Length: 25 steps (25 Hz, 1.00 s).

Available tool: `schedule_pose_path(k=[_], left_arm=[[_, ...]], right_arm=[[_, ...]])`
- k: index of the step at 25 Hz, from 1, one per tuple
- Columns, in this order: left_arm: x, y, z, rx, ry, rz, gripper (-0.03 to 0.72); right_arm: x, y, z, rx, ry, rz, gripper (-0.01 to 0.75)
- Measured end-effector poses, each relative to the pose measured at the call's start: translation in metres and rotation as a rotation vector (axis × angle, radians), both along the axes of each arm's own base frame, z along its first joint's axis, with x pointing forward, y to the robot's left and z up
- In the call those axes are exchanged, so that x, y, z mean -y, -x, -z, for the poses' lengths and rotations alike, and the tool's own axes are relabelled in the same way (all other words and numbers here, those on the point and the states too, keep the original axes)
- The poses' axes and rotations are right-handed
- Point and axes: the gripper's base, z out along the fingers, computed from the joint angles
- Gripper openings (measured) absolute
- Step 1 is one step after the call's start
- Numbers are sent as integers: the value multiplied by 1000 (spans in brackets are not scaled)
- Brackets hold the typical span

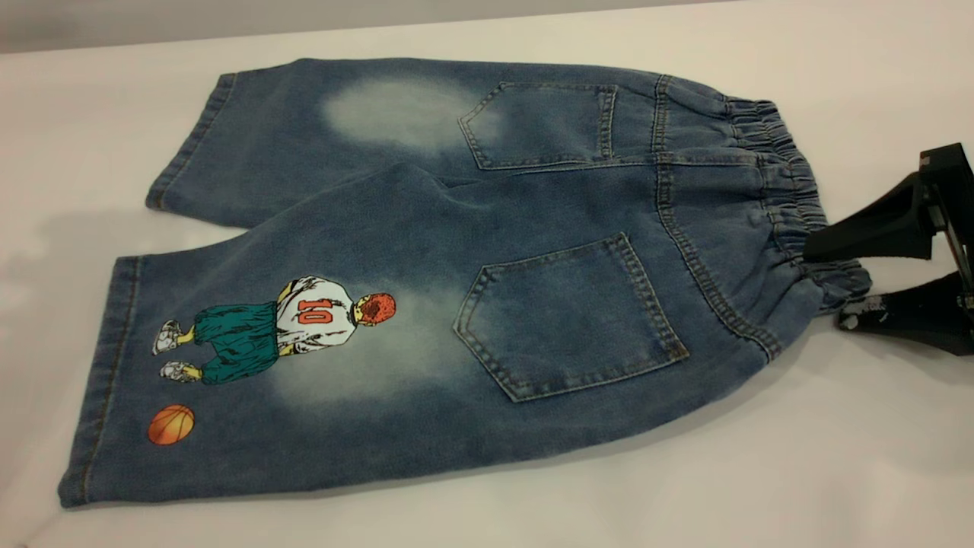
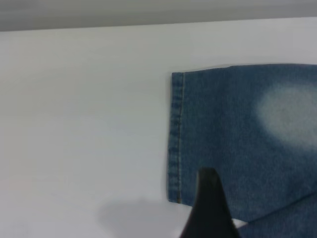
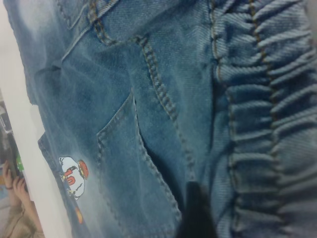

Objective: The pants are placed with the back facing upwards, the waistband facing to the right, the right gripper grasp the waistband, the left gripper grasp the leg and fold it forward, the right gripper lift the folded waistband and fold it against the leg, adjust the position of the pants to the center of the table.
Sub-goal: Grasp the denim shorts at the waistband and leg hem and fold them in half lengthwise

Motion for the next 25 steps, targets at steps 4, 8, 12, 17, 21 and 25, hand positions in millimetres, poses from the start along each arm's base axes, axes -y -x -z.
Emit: schedule_pose_path(k=[4, 8, 12, 17, 21, 25], left_arm=[[1, 0, 0, -1, 20, -6, 468], [1, 0, 0, -1, 20, -6, 468], [1, 0, 0, -4, 18, -5, 468], [1, 4, 4, -57, 16, -1, 468], [2, 8, 7, -116, 35, -2, 468], [11, 13, 11, -188, 61, 38, 468]], right_arm=[[0, 0, 0, 0, 0, 0, 260], [1, -3, 0, 11, 2, -3, 78], [1, -3, -1, 13, -1, -2, 34], [1, -3, 0, 9, 6, -2, 34], [2, -6, -1, 19, 11, -5, 34], [6, -16, -2, 60, 28, -40, 34]])
